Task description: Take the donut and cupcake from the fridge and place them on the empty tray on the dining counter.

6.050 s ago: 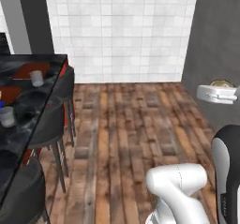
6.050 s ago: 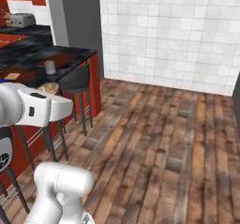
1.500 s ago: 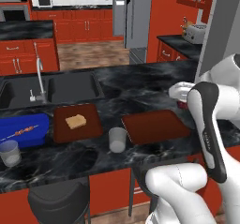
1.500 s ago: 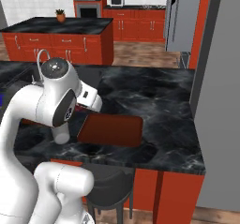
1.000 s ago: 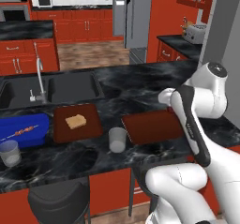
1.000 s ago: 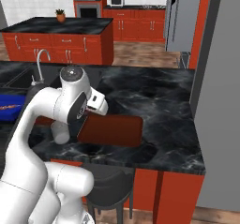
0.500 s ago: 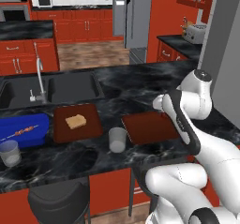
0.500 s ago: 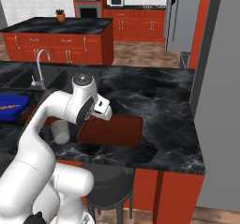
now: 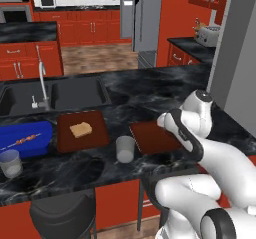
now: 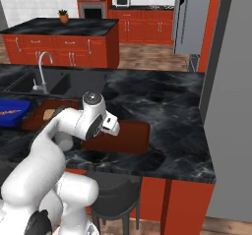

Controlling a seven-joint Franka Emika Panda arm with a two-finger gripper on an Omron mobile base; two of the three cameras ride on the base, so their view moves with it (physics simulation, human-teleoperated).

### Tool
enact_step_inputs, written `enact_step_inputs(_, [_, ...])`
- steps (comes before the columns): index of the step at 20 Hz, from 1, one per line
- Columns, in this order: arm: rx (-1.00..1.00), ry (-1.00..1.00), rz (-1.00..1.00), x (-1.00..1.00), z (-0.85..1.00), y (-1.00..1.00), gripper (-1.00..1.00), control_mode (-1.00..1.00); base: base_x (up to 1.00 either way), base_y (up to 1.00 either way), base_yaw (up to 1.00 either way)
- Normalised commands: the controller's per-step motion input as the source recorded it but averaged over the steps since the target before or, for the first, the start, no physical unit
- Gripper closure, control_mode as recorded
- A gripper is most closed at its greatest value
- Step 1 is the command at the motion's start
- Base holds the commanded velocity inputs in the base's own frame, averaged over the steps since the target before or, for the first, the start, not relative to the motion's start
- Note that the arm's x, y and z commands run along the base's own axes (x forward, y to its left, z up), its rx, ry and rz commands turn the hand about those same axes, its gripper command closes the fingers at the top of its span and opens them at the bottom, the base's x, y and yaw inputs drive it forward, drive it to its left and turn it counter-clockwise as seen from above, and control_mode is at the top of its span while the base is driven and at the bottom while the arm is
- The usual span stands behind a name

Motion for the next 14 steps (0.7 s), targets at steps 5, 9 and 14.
enact_step_inputs(5, [0.00, 0.04, 0.00, 0.49, -0.43, 0.00, 1.00, -1.00, 0.00, 0.00, 0.00])
enact_step_inputs(9, [0.00, 0.28, 0.00, 0.51, -0.08, 0.02, 1.00, -1.00, 0.00, 0.00, 0.00])
enact_step_inputs(14, [0.00, 0.18, 0.00, 0.40, -0.20, 0.05, 1.00, -1.00, 0.00, 0.00, 0.00])
